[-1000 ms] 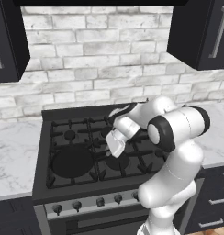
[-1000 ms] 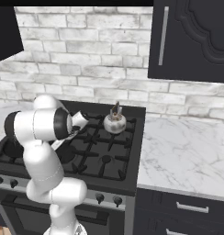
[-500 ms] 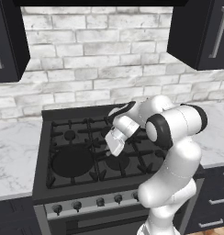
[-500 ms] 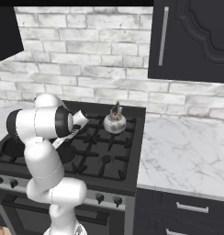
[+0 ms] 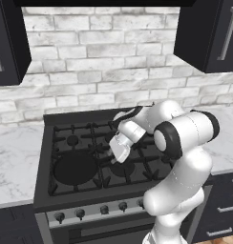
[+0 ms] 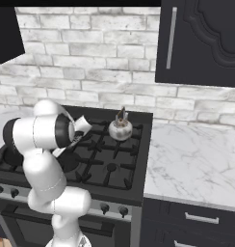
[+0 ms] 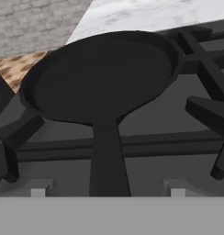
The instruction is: Pick the pan from the cabinet and place it on the stove. Then turn on the stove burner for the pan.
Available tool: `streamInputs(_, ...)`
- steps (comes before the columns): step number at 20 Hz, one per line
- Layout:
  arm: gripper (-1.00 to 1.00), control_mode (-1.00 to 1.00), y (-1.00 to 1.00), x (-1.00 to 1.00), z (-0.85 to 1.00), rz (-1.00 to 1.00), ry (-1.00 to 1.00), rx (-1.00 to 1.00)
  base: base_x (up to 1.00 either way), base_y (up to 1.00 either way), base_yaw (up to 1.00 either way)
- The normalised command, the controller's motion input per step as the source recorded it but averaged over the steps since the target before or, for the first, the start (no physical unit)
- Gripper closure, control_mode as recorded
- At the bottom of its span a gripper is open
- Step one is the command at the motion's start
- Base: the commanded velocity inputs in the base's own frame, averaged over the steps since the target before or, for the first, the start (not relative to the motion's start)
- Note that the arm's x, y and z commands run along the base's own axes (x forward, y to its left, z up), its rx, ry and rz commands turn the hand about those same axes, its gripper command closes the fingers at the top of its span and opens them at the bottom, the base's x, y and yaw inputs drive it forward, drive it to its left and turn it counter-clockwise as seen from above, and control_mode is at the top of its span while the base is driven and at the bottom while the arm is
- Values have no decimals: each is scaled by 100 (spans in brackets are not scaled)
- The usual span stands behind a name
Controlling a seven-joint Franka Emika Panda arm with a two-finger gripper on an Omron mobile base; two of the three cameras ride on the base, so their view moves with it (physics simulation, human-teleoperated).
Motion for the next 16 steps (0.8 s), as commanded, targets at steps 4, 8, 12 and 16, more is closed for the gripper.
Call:
streamInputs(4, -100, -100, 2, -4, 39, 0, -4, -1, 0, 0, 0)
streamInputs(8, -100, -100, 2, -7, 48, 0, -8, -5, 0, 0, 0)
streamInputs(12, -100, -100, 9, -28, 47, 0, -13, -9, 0, 0, 0)
streamInputs(16, -100, -100, 18, -50, 52, 0, -20, -9, 0, 0, 0)
